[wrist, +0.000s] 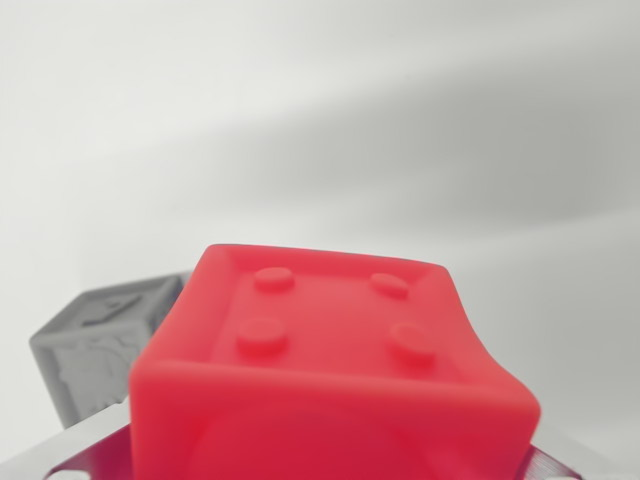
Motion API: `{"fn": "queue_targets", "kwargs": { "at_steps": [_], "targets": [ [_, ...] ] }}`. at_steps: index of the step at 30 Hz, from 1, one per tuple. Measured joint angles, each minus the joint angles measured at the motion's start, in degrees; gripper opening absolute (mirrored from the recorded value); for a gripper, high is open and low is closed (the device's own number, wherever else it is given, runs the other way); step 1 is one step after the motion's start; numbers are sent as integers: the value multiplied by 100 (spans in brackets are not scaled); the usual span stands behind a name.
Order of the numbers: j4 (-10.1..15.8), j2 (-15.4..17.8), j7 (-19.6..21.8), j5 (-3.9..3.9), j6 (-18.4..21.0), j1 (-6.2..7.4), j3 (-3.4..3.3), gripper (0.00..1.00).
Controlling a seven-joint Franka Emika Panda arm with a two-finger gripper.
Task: Destack cube
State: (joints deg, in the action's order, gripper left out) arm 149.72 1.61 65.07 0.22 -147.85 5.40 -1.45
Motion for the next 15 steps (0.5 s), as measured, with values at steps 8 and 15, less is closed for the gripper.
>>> {"fn": "queue_targets", "kwargs": {
  "at_steps": [8, 15],
  "targets": [
    [-67, -75, -4, -1, -14, -66, -88, 0],
    [-136, -158, -8, -1, -26, -116, -170, 0]
  ]
}}
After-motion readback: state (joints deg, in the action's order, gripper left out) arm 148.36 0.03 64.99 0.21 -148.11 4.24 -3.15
